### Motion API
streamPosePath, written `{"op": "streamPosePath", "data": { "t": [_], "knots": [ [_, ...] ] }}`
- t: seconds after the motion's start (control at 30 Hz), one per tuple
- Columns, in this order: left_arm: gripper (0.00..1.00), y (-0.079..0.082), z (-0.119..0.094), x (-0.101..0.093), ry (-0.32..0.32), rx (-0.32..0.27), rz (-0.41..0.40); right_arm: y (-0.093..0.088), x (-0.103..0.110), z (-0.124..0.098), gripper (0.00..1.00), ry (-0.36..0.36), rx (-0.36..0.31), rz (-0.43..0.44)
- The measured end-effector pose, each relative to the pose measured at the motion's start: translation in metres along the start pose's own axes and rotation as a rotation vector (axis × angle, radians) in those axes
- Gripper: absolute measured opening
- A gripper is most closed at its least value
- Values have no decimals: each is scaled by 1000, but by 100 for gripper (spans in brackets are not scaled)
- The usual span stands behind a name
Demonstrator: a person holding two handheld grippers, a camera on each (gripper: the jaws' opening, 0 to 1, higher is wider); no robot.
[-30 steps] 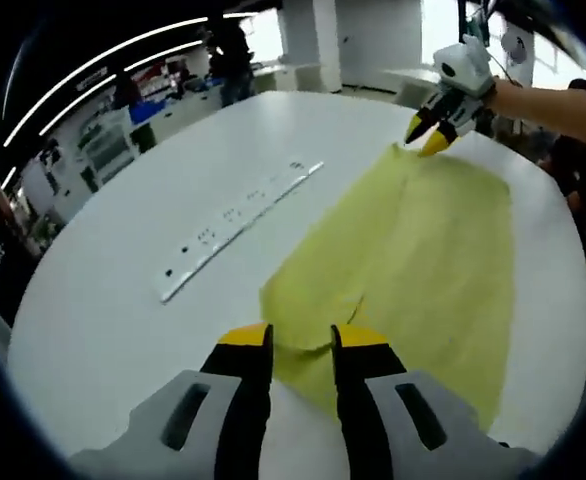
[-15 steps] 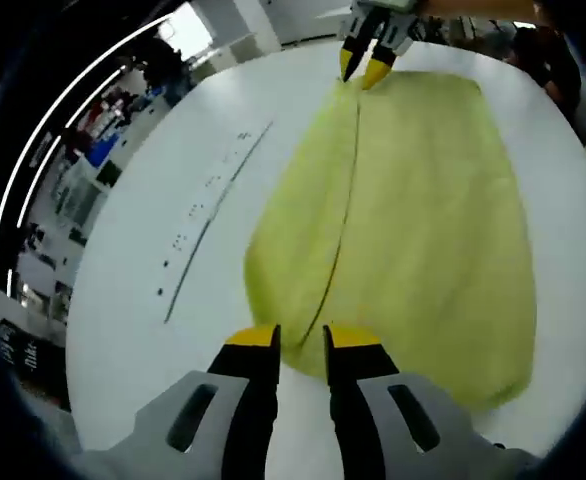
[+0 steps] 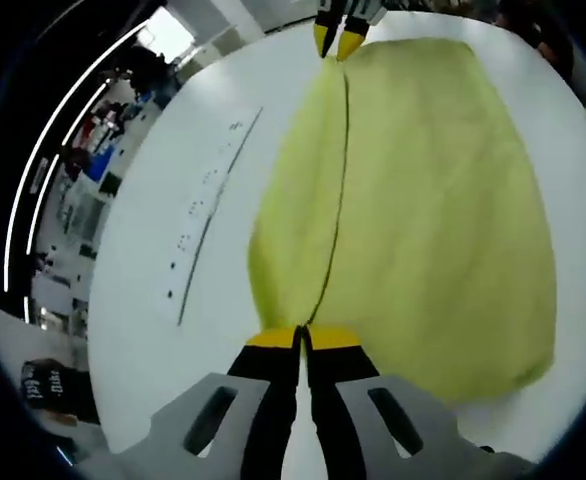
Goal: Fold the garment on the visible template until the final outline fits inside the template.
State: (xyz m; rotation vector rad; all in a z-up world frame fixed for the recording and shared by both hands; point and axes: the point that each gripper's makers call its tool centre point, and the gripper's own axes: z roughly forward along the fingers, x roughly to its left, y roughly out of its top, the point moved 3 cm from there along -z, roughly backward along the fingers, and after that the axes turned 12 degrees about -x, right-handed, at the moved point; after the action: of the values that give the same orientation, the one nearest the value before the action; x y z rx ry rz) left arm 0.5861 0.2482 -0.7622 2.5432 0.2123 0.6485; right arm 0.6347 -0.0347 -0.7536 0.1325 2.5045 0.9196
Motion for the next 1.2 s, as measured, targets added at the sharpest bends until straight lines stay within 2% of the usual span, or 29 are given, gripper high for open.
{"op": "streamPosePath", "data": {
  "t": [0.1, 0.2, 0.37, 0.4, 0.5, 0.63, 0.73, 0.83, 0.93, 1.1, 1.13, 1.2],
  "knots": [
    [0, -1, 2, 0, -4, 2, -9, -2, 6, 4, 7, 55, 17, -29],
    [0, -1, 2, -1, -3, 7, -1, -6, 10, 5, 0, 84, 37, -47],
    [0, 1, 3, 2, 10, 2, -7, -6, 8, 6, 0, 72, 34, -29],
    [0, 2, 3, 5, 25, -9, -24, -4, 5, 6, 0, 56, 21, -4],
    [0, 4, 1, 14, 69, -62, -148, -1, -4, 6, 0, 6, -15, 85],
    [0, 1, -1, 33, 152, -81, -286, 0, -13, 8, 0, -50, -60, 221],
    [0, 0, -1, 45, 218, -122, -457, -1, -20, 10, 0, -97, -76, 336],
    [0, -1, -2, 52, 255, -156, -584, -1, -27, 9, 2, -140, -98, 416],
    [11, 1, -7, 58, 295, -208, -644, 0, -33, 4, 17, -167, -118, 445],
    [29, 2, -11, 53, 281, -257, -730, 1, -34, -4, 31, -180, -142, 491],
    [32, 5, -12, 52, 270, -273, -741, 2, -33, -5, 33, -179, -150, 505],
    [32, 5, -15, 52, 273, -266, -731, 5, -30, -9, 33, -178, -164, 522]
  ]
}}
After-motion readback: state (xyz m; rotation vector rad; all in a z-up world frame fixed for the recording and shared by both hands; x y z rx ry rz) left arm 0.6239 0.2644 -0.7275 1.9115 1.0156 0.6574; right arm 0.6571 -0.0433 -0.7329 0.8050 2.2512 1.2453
